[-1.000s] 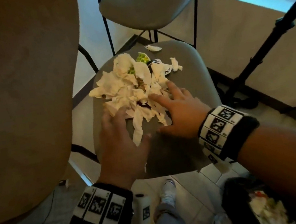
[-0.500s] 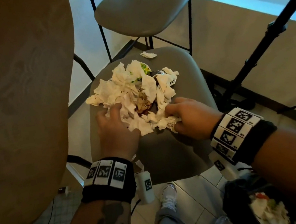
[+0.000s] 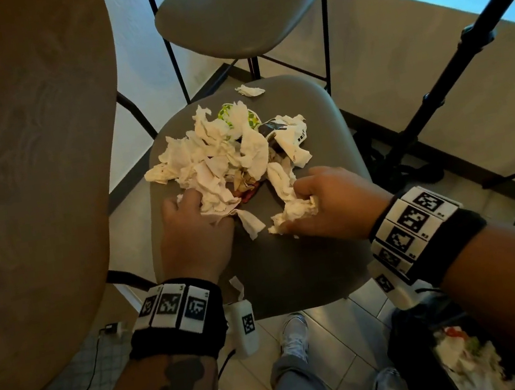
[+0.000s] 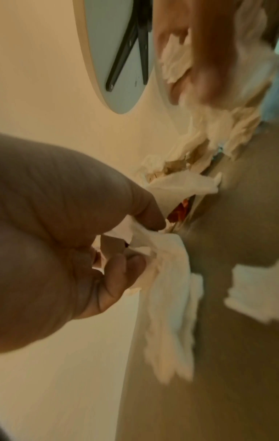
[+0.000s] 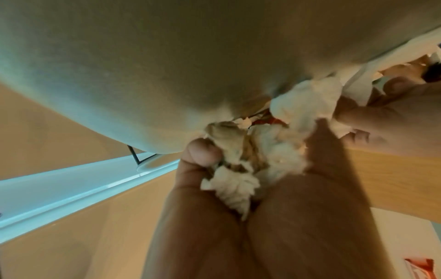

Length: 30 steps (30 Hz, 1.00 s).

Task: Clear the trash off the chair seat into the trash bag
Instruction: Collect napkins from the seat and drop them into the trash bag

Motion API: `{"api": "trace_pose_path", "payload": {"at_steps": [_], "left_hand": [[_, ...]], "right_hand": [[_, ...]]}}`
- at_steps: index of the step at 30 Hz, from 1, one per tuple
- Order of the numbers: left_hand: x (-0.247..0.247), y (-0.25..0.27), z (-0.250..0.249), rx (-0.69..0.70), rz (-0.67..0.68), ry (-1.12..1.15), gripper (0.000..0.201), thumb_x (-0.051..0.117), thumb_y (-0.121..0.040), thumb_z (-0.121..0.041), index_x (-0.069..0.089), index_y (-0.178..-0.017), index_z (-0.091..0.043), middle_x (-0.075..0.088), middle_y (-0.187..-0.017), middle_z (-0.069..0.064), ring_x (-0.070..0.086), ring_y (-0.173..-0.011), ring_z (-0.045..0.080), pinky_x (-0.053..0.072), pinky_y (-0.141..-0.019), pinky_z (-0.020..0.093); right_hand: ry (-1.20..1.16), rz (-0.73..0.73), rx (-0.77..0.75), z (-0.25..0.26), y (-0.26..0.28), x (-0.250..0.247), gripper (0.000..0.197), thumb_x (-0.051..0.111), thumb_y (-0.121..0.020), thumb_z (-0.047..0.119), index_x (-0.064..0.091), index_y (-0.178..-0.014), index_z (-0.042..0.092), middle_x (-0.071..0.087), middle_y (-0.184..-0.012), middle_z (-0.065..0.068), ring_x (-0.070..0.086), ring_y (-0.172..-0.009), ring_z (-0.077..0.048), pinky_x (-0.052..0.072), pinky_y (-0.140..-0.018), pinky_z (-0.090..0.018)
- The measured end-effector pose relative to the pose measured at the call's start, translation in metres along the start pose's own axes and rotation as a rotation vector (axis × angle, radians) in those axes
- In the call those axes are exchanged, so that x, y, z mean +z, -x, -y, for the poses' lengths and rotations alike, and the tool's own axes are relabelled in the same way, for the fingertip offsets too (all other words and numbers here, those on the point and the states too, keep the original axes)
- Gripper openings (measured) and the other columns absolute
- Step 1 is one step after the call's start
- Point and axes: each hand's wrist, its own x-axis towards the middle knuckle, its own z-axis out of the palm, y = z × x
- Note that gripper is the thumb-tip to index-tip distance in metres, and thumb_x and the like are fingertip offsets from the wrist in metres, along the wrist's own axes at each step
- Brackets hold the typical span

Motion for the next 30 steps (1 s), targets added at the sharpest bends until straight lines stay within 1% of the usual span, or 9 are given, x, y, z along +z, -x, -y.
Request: {"api": "trace_pose_path", "payload": {"at_steps": [3,7,11,13,16,19,22,27,30], "left_hand": [[-0.007,0.01,-0.001,0.05,0.003,-0.014,0.048,0.073,-0.085,-0.04,0.053,-0.126,-0.026,0.047,-0.124,0.007,0.055,-0.101,0.024,0.043,-0.071,0.033],[-0.022,0.024,-0.006,0.085,0.011,-0.027,0.047,0.072,-0.084,-0.044,0.054,-0.122,-0.022,0.041,-0.11,0.002,0.05,-0.093,0.021,0.041,-0.068,0.033],[-0.037,0.036,-0.007,0.128,0.006,0.059,0.053,0.069,-0.083,-0.043,0.053,-0.129,-0.023,0.045,-0.113,0.006,0.053,-0.098,0.024,0.043,-0.068,0.032],[-0.043,0.039,-0.008,0.161,-0.006,0.088,0.055,0.069,-0.083,-0.044,0.053,-0.131,-0.022,0.048,-0.116,0.009,0.05,-0.097,0.02,0.041,-0.063,0.026],[-0.051,0.042,-0.013,0.212,-0.041,0.101,0.054,0.067,-0.082,-0.045,0.055,-0.128,-0.018,0.05,-0.117,0.01,0.048,-0.095,0.017,0.033,-0.059,0.017],[-0.054,0.046,-0.019,0.244,-0.047,0.127,0.062,0.06,-0.077,-0.052,0.055,-0.128,-0.017,0.045,-0.115,0.005,0.049,-0.096,0.018,0.035,-0.06,0.018],[-0.052,0.052,-0.024,0.26,-0.035,0.158,0.063,0.058,-0.075,-0.053,0.054,-0.127,-0.018,0.041,-0.113,0.0,0.051,-0.098,0.019,0.04,-0.065,0.025],[-0.05,0.058,-0.028,0.262,-0.009,0.119,0.051,0.067,-0.084,-0.041,0.053,-0.126,-0.015,0.041,-0.113,0.003,0.046,-0.093,0.015,0.03,-0.059,0.014],[-0.049,0.058,-0.034,0.253,0.002,0.117,0.05,0.069,-0.086,-0.036,0.05,-0.129,-0.017,0.038,-0.117,0.002,0.05,-0.097,0.02,0.038,-0.06,0.023]], "right_hand": [[-0.017,-0.038,-0.006,0.002,0.0,0.001,0.02,0.068,-0.09,0.039,0.066,-0.095,0.02,0.059,-0.091,0.002,0.058,-0.088,-0.016,0.055,-0.078,-0.034],[-0.104,-0.09,-0.053,0.005,0.009,-0.004,0.015,0.071,-0.088,0.031,0.063,-0.092,0.019,0.063,-0.088,0.0,0.061,-0.083,-0.017,0.057,-0.079,-0.042],[-0.277,-0.127,-0.023,0.004,0.02,-0.014,0.043,0.074,-0.086,0.03,0.054,-0.124,0.032,0.059,-0.112,0.011,0.058,-0.098,-0.008,0.054,-0.084,-0.027],[-0.245,-0.139,-0.007,0.001,0.024,-0.017,0.044,0.071,-0.089,0.032,0.057,-0.131,0.029,0.06,-0.114,0.013,0.058,-0.101,-0.006,0.048,-0.083,-0.021],[-0.313,-0.216,0.028,-0.005,0.031,-0.019,0.023,0.068,-0.091,0.031,0.067,-0.114,0.026,0.065,-0.097,0.012,0.061,-0.089,-0.005,0.046,-0.074,-0.018],[-0.398,-0.264,0.047,-0.008,0.041,-0.019,0.007,0.068,-0.091,0.028,0.068,-0.097,0.026,0.066,-0.083,0.01,0.063,-0.076,-0.003,0.048,-0.067,-0.017],[-0.405,-0.237,0.049,-0.008,0.051,-0.017,0.006,0.068,-0.09,0.025,0.069,-0.094,0.02,0.066,-0.079,0.005,0.064,-0.073,-0.008,0.052,-0.066,-0.021],[-0.448,-0.311,0.035,-0.016,0.074,-0.016,0.007,0.065,-0.091,0.025,0.068,-0.089,0.02,0.065,-0.074,0.006,0.062,-0.072,-0.004,0.047,-0.061,-0.013],[-0.481,-0.374,0.045,-0.025,0.09,-0.021,0.008,0.064,-0.09,0.028,0.069,-0.086,0.024,0.066,-0.073,0.007,0.061,-0.068,-0.004,0.047,-0.06,-0.014]]}}
